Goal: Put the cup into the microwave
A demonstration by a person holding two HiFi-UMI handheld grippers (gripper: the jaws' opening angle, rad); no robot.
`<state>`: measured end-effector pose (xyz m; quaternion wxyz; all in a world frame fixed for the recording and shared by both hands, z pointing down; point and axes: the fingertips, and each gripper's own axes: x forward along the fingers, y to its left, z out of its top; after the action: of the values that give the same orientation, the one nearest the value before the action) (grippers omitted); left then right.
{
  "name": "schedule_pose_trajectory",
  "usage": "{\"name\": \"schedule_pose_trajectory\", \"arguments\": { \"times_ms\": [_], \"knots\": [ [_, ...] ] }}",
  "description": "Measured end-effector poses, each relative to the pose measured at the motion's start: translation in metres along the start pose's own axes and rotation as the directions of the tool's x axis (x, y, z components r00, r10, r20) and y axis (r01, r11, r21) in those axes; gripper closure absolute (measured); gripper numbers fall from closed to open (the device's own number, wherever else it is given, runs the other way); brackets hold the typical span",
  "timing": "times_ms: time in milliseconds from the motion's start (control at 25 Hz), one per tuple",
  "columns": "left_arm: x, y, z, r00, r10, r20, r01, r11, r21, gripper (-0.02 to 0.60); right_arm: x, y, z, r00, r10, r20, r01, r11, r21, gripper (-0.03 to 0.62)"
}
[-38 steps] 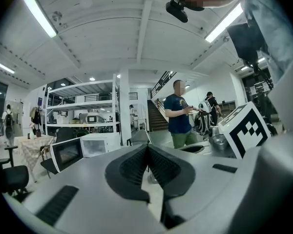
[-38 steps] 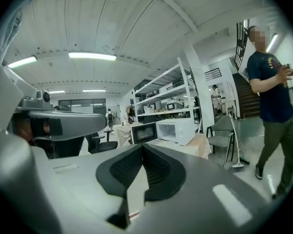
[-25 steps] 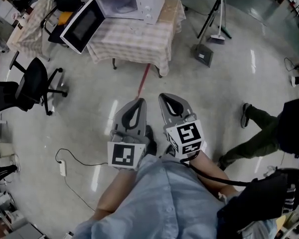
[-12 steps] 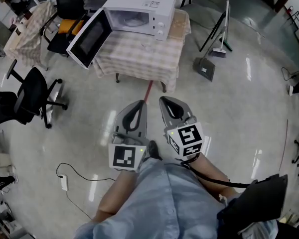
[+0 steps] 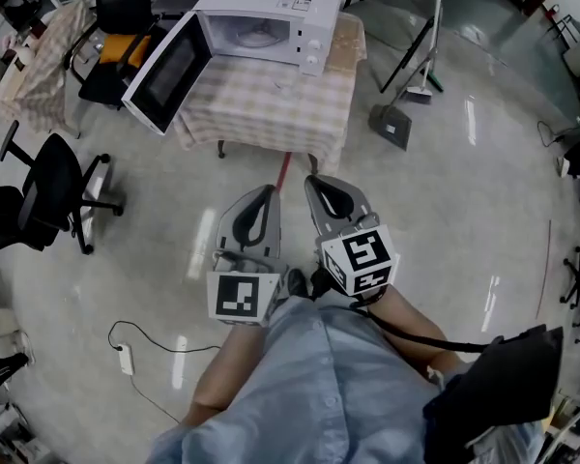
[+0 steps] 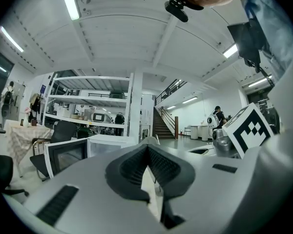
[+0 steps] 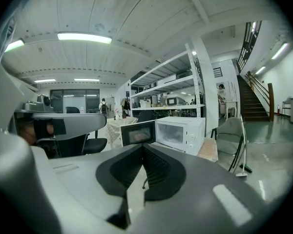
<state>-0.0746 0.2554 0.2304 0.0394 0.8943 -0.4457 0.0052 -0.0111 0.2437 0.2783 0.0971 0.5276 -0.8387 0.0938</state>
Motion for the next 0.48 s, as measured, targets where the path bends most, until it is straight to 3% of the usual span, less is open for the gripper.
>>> {"name": "schedule_pose_trajectory", "arguments": {
  "times_ms": [480],
  "knots": [
    [0.049,0.014,-0.005,0.999,-0.024,-0.043,0.026,0.999,0.034,0.577,0.035,-0.041,0.003,0.999,-0.034,0.014,0.034,0.999,0.027,0.592]
  ]
}}
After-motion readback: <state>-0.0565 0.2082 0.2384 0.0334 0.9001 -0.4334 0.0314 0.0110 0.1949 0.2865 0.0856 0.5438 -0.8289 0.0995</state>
